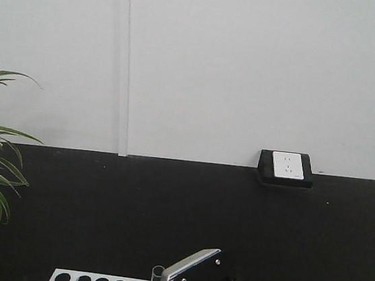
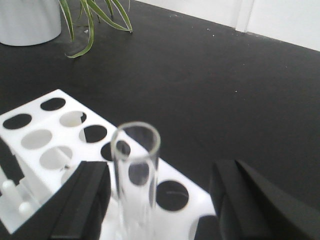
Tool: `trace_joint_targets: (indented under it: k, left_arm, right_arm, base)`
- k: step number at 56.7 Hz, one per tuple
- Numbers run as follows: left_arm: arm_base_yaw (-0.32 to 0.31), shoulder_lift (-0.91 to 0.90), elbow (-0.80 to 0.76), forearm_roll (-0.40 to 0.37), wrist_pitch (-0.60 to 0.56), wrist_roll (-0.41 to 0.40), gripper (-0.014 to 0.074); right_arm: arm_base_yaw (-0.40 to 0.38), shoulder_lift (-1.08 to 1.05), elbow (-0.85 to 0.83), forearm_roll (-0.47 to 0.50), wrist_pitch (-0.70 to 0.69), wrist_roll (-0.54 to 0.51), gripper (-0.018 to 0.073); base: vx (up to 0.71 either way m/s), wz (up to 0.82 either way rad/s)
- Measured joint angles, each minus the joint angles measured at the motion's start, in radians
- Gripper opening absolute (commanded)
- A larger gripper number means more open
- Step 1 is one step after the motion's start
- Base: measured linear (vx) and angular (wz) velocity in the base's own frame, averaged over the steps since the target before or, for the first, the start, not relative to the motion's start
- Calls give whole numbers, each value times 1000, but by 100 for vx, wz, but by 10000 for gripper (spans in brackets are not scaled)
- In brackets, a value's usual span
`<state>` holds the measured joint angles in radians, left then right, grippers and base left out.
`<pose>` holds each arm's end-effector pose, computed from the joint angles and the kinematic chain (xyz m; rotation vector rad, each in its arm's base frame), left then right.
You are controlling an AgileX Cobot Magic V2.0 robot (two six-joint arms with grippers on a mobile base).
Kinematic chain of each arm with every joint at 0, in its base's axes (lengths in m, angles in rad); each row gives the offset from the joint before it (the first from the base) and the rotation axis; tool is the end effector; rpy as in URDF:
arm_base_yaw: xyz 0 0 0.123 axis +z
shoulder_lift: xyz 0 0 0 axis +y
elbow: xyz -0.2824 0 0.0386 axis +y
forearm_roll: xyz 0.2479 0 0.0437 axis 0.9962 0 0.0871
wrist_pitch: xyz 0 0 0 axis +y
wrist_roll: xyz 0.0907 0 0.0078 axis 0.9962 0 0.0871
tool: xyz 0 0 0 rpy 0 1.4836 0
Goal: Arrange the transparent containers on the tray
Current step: 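Lower the right gripper onto the other glass tube and grasp it, then lift the glass tube out of the rack with the right gripper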
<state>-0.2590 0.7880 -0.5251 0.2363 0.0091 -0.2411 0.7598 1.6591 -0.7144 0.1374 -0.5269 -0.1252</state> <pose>0.1628 -0.0429 0.3114 0.2214 1.7452 -0.1903 0.2434 0.2226 0.1957 -0.6771 1.8069 0.4427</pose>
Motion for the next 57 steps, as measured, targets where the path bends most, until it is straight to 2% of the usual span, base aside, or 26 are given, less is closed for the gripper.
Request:
trace_joint_targets:
  k: [11, 16, 35, 41, 50, 57]
  left_arm:
    - [0, 0, 0, 0, 0, 0, 111]
    - [0, 0, 0, 0, 0, 0, 111]
    - [0, 0, 0, 0, 0, 0, 111]
    - [0, 0, 0, 0, 0, 0, 111]
    - [0, 0, 0, 0, 0, 0, 111]
    - [0, 0, 0, 0, 0, 0, 111]
  right_arm:
    - [0, 52, -28, 0, -14, 11, 496]
    - [0, 71, -28, 0, -29, 20, 465]
    - [0, 91, -29, 0, -80, 25, 185]
    - [0, 91, -29, 0, -89, 26, 123]
    - [1, 90, -43, 0, -111, 21, 90]
    - [1, 57, -89, 1, -29, 6, 92]
  base:
    - [0, 0]
    - [0, 0]
    - [0, 0]
    - [0, 0]
    - [0, 0]
    - [0, 0]
